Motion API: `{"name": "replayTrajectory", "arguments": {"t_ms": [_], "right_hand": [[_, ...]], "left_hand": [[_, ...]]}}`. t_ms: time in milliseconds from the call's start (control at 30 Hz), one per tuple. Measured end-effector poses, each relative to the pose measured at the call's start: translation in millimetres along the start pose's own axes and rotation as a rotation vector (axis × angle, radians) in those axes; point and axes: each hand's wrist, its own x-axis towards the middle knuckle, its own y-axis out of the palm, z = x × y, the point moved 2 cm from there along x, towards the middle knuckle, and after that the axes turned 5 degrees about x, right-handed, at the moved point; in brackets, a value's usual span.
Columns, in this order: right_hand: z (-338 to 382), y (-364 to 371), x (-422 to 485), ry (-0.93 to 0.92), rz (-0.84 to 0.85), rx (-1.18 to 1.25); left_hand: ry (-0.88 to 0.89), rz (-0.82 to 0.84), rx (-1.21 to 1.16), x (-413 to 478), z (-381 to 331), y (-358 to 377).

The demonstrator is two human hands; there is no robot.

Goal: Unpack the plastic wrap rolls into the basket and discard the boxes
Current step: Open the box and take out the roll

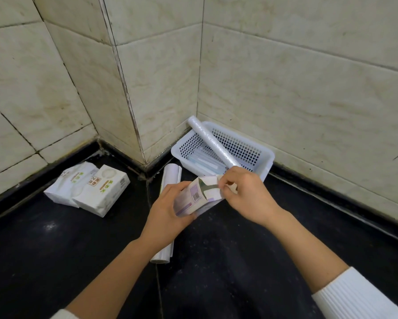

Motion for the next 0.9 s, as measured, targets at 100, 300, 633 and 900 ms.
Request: {"name": "replayTrajectory", "arguments": {"t_ms": [100,300,633,900], "right_hand": [[-2,0,-3,0.149,-0.019,0.285],[-6,13,-12,0.193,0.137,0.366],[-5,4,-18,0.183,-0.068,0.432],[-7,8,-24,0.076,0.001,0.237]], "left_hand": [[-0.007,-0.001,-0.002,-1,-2,0],[0.006,0.012,0.062,-5,1,1],[-0.015,0.001,0.014,-4,-3,2],[-0.017,0.032,0.014,-4,-6,3]]}}
